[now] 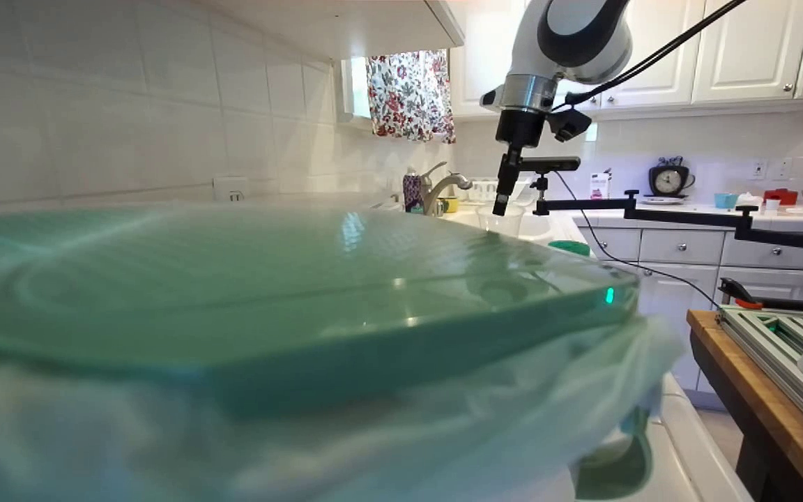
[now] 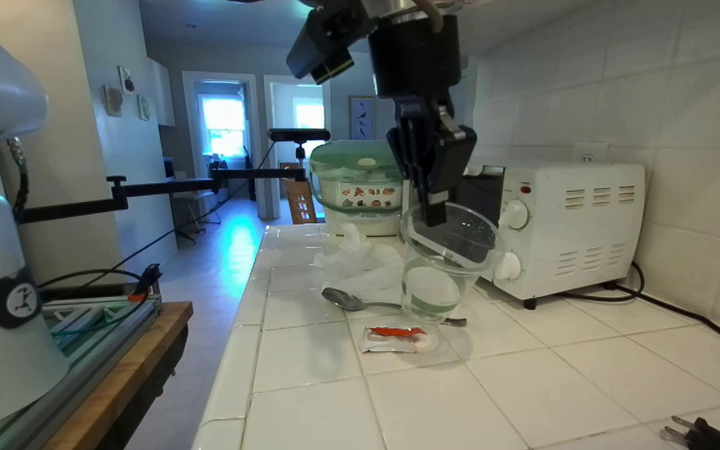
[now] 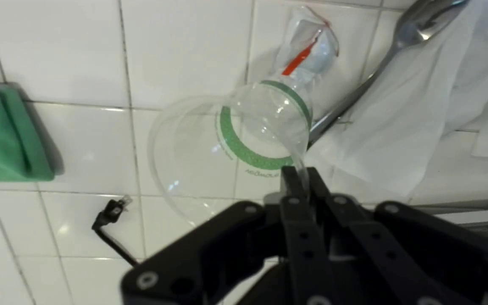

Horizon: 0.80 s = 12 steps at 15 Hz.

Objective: Pour out the objects from the cup

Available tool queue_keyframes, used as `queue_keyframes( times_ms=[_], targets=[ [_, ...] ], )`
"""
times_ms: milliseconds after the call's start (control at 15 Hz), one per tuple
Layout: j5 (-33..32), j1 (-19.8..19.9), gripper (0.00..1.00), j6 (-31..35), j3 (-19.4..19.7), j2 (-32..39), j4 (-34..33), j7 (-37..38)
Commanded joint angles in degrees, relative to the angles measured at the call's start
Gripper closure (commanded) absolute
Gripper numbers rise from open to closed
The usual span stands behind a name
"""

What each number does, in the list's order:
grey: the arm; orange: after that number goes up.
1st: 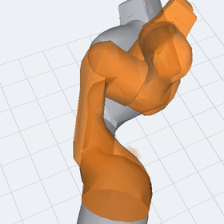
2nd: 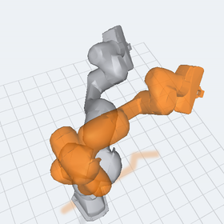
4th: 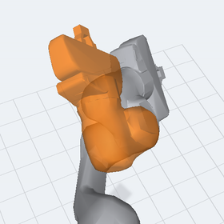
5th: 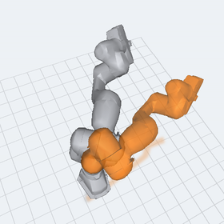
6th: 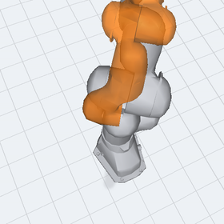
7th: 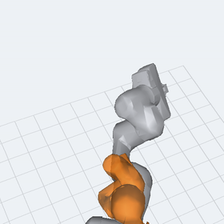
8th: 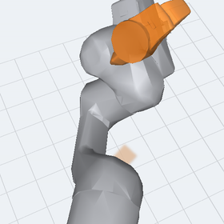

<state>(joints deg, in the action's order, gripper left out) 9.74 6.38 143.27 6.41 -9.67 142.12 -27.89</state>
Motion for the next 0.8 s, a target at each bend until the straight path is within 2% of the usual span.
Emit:
queue_keyframes(
  times_ms=[0,333,733],
  targets=[
    [-8.2,0.4,0.98,6.6,0.6,0.7,2.2,3.3],
    [-20.5,2.3,0.98,16.4,1.6,4.6,2.9,3.8],
    [-30.6,3.2,0.98,21.5,2.3,8.1,3.4,3.4]
  ],
)
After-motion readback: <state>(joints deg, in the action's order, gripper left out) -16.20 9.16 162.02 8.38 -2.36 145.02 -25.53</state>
